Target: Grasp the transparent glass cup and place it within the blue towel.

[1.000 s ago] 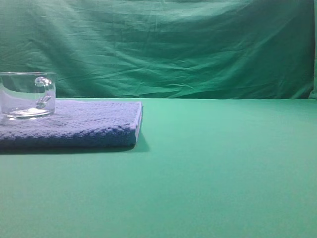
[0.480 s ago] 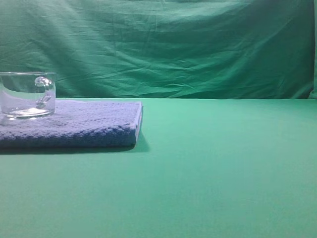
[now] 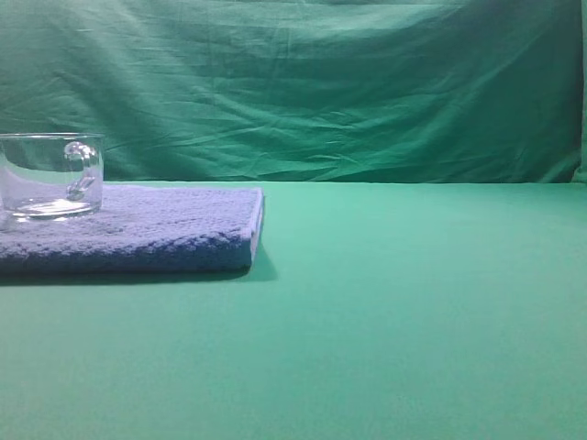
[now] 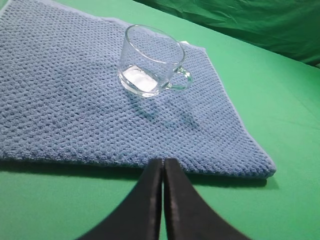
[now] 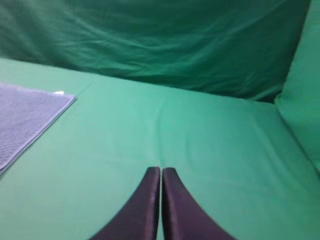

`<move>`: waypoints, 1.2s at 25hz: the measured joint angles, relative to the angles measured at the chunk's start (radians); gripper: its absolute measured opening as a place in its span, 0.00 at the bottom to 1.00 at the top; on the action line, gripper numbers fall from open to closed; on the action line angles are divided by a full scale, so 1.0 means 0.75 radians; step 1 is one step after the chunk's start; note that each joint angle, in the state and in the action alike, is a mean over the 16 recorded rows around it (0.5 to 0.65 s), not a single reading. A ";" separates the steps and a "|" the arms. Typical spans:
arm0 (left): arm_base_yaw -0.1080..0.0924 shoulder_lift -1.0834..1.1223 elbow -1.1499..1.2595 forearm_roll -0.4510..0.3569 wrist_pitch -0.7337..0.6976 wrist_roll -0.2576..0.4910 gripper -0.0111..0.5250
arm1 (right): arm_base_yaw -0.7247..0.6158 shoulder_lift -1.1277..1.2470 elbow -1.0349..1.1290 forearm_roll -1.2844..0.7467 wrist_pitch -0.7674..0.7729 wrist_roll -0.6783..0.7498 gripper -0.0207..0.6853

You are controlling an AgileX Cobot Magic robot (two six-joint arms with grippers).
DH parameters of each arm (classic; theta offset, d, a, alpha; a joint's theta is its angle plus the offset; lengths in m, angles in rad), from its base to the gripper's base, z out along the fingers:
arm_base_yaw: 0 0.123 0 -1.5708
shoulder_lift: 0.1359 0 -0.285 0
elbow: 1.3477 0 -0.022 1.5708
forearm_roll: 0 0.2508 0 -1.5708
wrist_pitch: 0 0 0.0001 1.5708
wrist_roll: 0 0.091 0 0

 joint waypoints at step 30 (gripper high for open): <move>0.000 0.000 0.000 0.000 0.000 0.000 0.02 | -0.149 -0.171 0.302 0.048 0.019 0.006 0.10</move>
